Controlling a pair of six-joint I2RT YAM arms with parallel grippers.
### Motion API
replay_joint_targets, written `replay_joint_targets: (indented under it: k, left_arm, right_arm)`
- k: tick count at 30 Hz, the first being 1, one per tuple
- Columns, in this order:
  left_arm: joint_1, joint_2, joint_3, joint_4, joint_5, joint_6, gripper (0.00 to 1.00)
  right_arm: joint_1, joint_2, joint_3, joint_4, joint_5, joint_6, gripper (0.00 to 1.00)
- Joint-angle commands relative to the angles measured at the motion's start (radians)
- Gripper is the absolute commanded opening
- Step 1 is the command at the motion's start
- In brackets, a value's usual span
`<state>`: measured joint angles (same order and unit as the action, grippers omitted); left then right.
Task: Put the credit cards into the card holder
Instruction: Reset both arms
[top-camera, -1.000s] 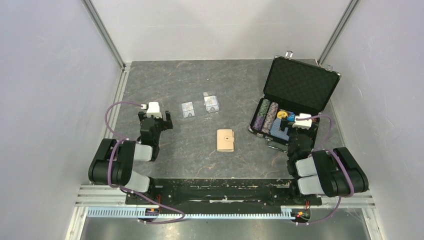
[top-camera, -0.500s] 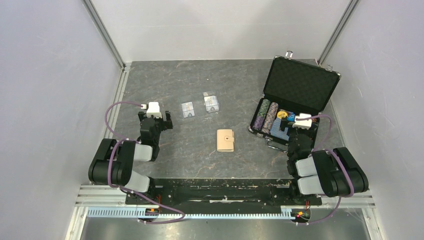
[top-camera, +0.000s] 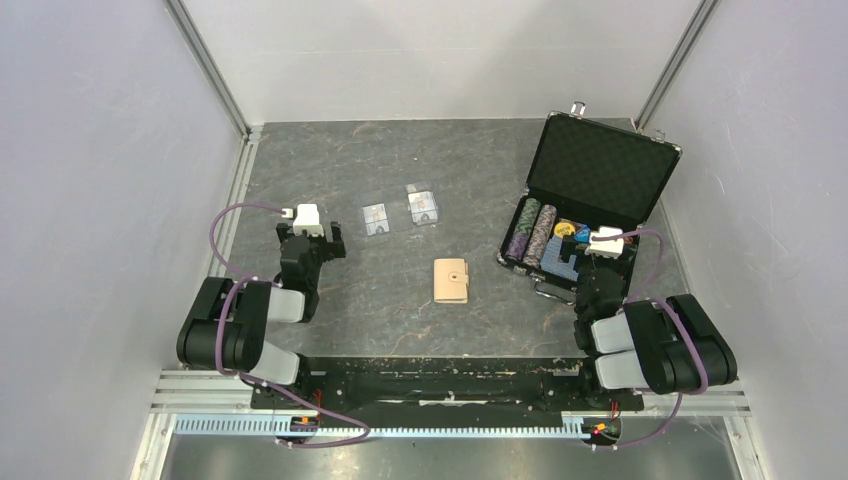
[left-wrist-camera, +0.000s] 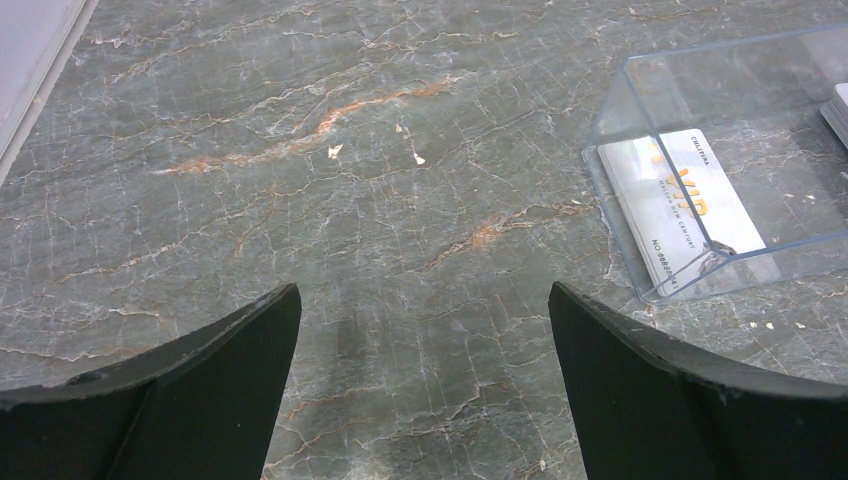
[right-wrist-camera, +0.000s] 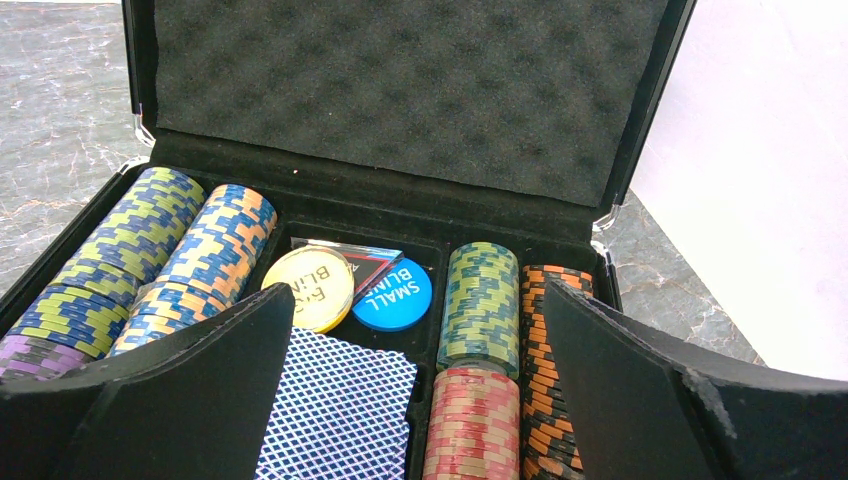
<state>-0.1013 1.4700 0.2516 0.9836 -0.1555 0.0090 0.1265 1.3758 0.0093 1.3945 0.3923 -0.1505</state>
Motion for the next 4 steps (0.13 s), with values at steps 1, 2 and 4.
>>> replay_joint_targets:
  k: [1, 2, 4]
  left_arm:
    - [0.004, 0.004, 0.026, 0.057, -0.017, 0.006, 1.00]
    - [0.007, 0.003, 0.028, 0.052, -0.011, 0.004, 1.00]
    - [0.008, 0.003, 0.022, 0.063, -0.016, 0.004, 1.00]
  right_arm:
    - [-0.004, 0.003, -0.105, 0.047, -0.007, -0.009, 0.98]
    - [-0.004, 0.004, -0.105, 0.047, -0.007, -0.010, 0.98]
    - [-0.005, 0.004, -0.105, 0.047, -0.007, -0.009, 0.98]
